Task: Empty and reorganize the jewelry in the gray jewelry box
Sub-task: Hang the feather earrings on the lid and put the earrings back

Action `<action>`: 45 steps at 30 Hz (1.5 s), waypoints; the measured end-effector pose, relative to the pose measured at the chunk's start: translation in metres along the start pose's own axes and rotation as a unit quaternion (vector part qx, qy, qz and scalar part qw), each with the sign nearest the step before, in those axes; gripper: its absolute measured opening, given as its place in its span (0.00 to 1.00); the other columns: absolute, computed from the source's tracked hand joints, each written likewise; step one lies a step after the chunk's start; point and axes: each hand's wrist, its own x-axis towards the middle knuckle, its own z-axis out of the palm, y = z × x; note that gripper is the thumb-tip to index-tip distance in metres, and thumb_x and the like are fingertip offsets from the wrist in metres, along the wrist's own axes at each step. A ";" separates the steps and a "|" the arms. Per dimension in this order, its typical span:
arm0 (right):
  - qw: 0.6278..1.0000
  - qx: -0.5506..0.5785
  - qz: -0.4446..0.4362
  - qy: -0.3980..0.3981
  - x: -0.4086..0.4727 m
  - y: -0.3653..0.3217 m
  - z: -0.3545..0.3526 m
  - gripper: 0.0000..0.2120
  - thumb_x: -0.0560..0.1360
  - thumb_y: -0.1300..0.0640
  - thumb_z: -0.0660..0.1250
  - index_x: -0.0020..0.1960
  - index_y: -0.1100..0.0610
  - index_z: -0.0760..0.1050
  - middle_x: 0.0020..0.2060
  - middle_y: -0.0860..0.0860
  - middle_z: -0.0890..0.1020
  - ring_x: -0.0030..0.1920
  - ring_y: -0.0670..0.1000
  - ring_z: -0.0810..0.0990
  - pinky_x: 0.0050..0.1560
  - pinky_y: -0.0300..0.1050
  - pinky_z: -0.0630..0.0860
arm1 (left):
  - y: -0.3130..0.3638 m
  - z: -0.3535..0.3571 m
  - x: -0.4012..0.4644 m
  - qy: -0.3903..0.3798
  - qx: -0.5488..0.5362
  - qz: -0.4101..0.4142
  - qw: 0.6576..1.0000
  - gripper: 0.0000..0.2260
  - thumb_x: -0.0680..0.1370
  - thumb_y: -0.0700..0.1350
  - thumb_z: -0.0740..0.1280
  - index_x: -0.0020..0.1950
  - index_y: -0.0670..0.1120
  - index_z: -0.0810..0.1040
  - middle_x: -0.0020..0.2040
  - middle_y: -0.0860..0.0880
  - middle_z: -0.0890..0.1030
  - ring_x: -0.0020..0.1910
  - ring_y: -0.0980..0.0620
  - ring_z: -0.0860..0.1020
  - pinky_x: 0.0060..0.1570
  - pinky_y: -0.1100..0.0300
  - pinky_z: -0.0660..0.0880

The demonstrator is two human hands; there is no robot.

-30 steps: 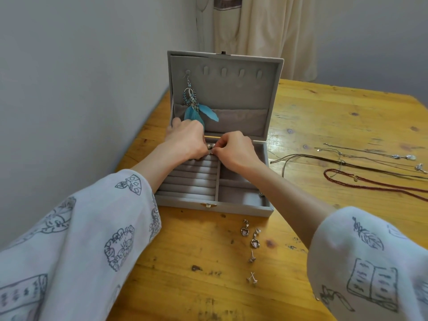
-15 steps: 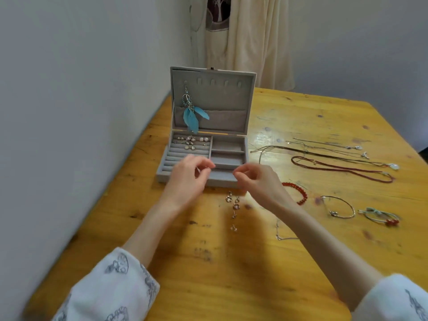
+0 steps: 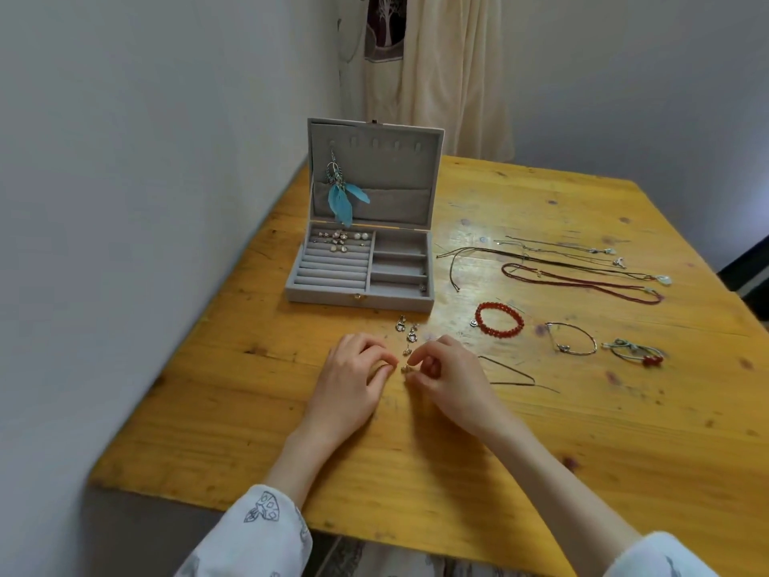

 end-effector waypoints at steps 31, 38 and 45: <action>0.995 0.043 -0.049 -0.079 0.115 -0.040 -0.016 0.05 0.77 0.57 0.63 0.42 0.54 0.74 0.38 0.45 0.75 0.37 0.41 0.71 0.36 0.32 0.66 | -0.059 -0.082 0.099 0.043 0.104 -0.120 0.986 0.08 0.76 0.48 0.66 0.50 0.47 0.80 0.49 0.49 0.69 0.53 0.51 0.65 0.52 0.61 0.63; 0.992 0.049 -0.024 -0.112 0.193 -0.056 0.004 0.07 0.76 0.57 0.63 0.48 0.60 0.78 0.36 0.47 0.75 0.39 0.46 0.73 0.41 0.38 0.70 | -0.096 -0.093 0.156 -0.049 0.185 -0.147 0.970 0.06 0.76 0.49 0.65 0.50 0.51 0.79 0.59 0.45 0.68 0.62 0.46 0.62 0.61 0.52 0.62; 0.985 0.051 0.035 -0.163 0.238 -0.067 0.022 0.05 0.76 0.58 0.64 0.45 0.58 0.77 0.32 0.49 0.75 0.30 0.43 0.70 0.27 0.34 0.66 | -0.099 -0.089 0.186 -0.108 0.268 -0.100 0.952 0.06 0.76 0.48 0.65 0.51 0.51 0.78 0.57 0.46 0.66 0.61 0.44 0.63 0.60 0.50 0.64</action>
